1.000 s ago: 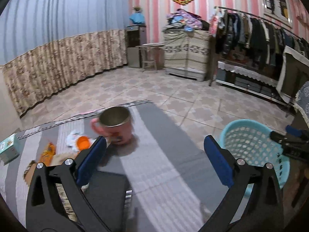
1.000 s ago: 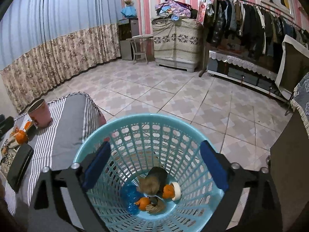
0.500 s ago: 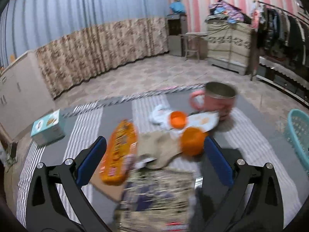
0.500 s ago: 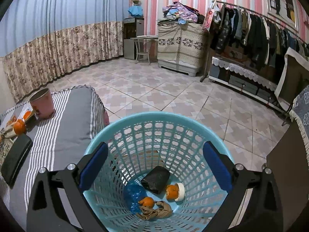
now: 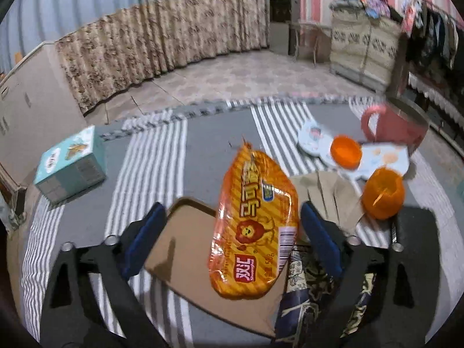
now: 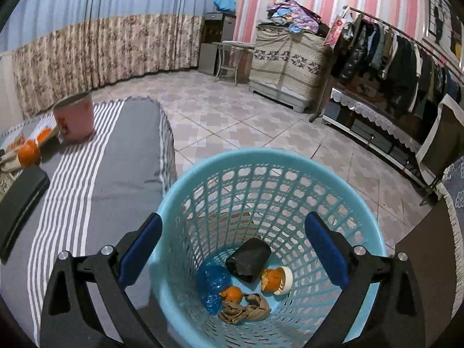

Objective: Collect trash
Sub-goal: 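Grasp the orange snack bag with the left tool while the right tool grasps orange peel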

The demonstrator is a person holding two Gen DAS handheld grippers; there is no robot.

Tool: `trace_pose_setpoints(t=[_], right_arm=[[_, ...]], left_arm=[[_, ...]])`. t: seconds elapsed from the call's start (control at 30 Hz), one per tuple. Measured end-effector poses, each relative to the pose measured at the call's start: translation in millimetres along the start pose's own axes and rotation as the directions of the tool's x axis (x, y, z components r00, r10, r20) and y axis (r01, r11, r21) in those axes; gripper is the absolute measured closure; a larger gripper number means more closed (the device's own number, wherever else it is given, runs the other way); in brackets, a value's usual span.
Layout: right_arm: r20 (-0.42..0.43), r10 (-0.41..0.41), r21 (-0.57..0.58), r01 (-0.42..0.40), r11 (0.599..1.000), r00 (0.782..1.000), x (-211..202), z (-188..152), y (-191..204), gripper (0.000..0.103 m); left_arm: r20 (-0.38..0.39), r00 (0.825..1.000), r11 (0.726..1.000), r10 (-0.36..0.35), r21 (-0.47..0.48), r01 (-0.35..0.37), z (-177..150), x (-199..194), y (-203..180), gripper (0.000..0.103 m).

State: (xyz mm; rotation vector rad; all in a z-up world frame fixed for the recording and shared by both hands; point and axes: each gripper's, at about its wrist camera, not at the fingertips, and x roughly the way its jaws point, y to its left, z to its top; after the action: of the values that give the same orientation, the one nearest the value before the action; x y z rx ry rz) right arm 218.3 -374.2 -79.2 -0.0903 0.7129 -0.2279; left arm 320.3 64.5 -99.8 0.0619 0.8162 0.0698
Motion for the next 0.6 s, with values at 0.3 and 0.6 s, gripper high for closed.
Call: trace_pose_setpoints(t=[0.3, 0.6], right_arm=[[0.021, 0.001, -0.043, 0.000, 0.999, 1.000, -18, 2, 18, 0.006], [0.010, 0.106, -0.023, -0.106, 0.994, 0.994, -31, 21, 80, 0.006]], left_arm=[[-0.014, 0.997, 0.997, -0.077, -0.002, 0.077, -4, 3, 6, 0.071], [0.090, 0.995, 0.999, -0.050, -0.012, 0.051, -2, -22, 22, 0.089]])
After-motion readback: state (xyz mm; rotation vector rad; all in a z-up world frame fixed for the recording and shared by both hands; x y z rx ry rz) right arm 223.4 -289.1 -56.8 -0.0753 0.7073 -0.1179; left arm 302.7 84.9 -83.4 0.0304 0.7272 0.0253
